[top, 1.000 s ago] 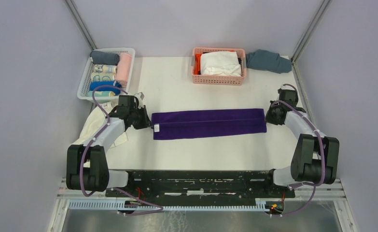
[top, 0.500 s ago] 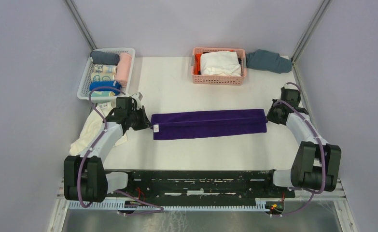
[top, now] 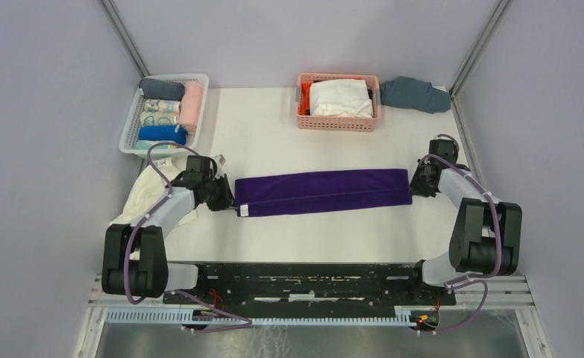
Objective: Roll the towels
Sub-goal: Fold the towel at the center of the board.
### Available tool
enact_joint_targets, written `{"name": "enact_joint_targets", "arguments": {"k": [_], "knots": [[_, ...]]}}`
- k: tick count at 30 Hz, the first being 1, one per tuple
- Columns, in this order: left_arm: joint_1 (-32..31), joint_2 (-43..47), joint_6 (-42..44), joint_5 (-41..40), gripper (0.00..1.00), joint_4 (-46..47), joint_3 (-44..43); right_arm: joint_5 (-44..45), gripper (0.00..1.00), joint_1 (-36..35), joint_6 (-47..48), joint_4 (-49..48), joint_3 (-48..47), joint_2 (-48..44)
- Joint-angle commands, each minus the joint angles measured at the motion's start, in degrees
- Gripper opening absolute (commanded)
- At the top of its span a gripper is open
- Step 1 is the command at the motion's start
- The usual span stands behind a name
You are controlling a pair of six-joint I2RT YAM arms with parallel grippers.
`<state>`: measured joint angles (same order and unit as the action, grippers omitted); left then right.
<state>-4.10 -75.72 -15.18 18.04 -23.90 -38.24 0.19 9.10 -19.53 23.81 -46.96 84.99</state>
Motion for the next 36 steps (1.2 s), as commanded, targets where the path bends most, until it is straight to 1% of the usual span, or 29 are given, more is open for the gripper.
{"name": "enact_joint_targets", "arguments": {"k": [1,2,3,5,7,9,10,12,15,17,19,21,23,25,28,30,33,36], "knots": [[-0.21,1.46,-2.79,-0.9,0.19,0.66,-0.28,1.64,0.25,0.13,0.03,-1.69,-0.18,-1.07],[-0.19,1.85,-3.06,-1.15,0.21,0.45,-0.33,1.44,0.28,0.13,-0.12,-1.45,-0.15,-1.37],[-0.16,2.72,-3.32,-1.55,0.26,0.12,-0.49,1.21,0.31,0.13,-0.3,-1.1,-0.15,-2.07],[-0.16,4.57,-4.34,-1.94,0.3,-0.37,-0.44,0.38,0.36,0.04,-0.86,-0.42,0.26,-4.15],[-0.2,6.9,-6.06,-1.48,0.35,-0.52,0.07,-1.06,0.4,0.04,-2.04,-0.12,1.4,-7.76],[-0.19,9.76,-8.23,-0.71,0.42,-0.75,1.06,-2.22,0.43,0.07,-3.05,0.16,3.25,-11.68],[-0.21,11.48,-9.62,-0.34,0.45,-0.82,1.71,-2.36,0.44,0.11,-3.26,0.49,4.19,-13.61],[-0.21,15.68,-12.21,0.03,0.47,-1.03,3.23,-2.38,0.46,0.08,-3.35,1.74,6.04,-17.87],[-0.21,23.65,-16.03,-2.42,0.51,-1.72,5.34,-4.26,0.49,0.06,-3.49,3.14,8.56,-22.9],[-0.21,28.19,-17.81,-3.59,0.54,-1.51,6.03,-6.21,0.51,0.04,-3.54,2.58,9.73,-24.94],[-0.21,29.81,-19.04,-3.32,0.56,-0.57,5.73,-8.8,0.54,0.04,-3.48,0.32,9.86,-25.42],[-0.33,28.46,-19.88,-1.38,0.57,1.56,4.98,-11.78,0.55,-0.19,-3.47,-1.55,8.31,-23.45],[-1.32,24.16,-20.03,0.31,0.58,4.21,3.62,-13.77,0.56,-1.7,-3.05,-2.86,5.74,-20.12],[-3.9,19.04,-19.2,0.35,0.6,5.9,1.08,-14.16,0.58,-5.56,-1.7,-3.54,2.39,-15.95],[-11.0,10.99,-16.72,-2.92,0.61,7.13,-3.46,-16.19,0.64,-12.98,1.11,-4.66,-2.35,-8.69],[-14.42,6.2,-15.34,-3.93,0.61,7.85,-6.18,-17.49,0.66,-17.06,2.88,-5.67,-4.87,-5.17],[-17.26,0.37,-13.55,-4.11,0.62,8.32,-9.32,-21.81,0.71,-21.83,6.23,-5.97,-8.25,-0.48],[-18.84,-4.32,-11.11,-4.92,0.62,8.23,-11.3,-24.93,0.72,-25.65,10.49,-5.11,-10.85,4.01]]}}
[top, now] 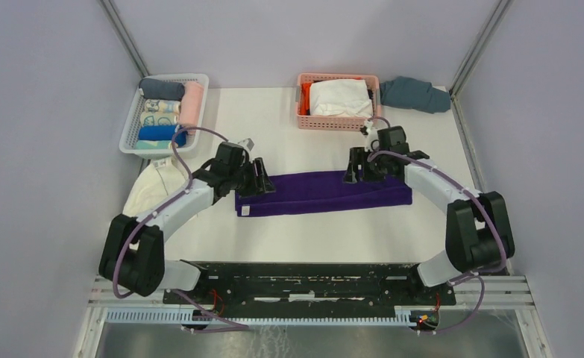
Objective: Roll the towels
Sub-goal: Fold the towel at the center of the board.
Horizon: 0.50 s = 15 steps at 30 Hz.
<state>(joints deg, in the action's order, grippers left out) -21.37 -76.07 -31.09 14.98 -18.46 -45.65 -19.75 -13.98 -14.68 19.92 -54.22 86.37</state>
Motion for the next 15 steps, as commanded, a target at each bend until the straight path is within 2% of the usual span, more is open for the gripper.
{"name": "enact_joint_targets", "arguments": {"k": [1,5,15], "knots": [[-1.93,-5.07,5.34,-1.81,0.62,2.44,-4.22,-5.48,0.72,-3.83,6.7,-0.94,-4.34,3.84],[-2.72,-7.87,7.01,-1.75,0.62,1.28,-4.39,-8.89,0.73,-7.75,9.74,-0.32,-7.2,8.2],[-3.05,-7.95,5.56,-1.76,0.63,3.82,0.99,-12.54,0.77,-14.09,14.94,3.07,-10.9,15.86]]}}
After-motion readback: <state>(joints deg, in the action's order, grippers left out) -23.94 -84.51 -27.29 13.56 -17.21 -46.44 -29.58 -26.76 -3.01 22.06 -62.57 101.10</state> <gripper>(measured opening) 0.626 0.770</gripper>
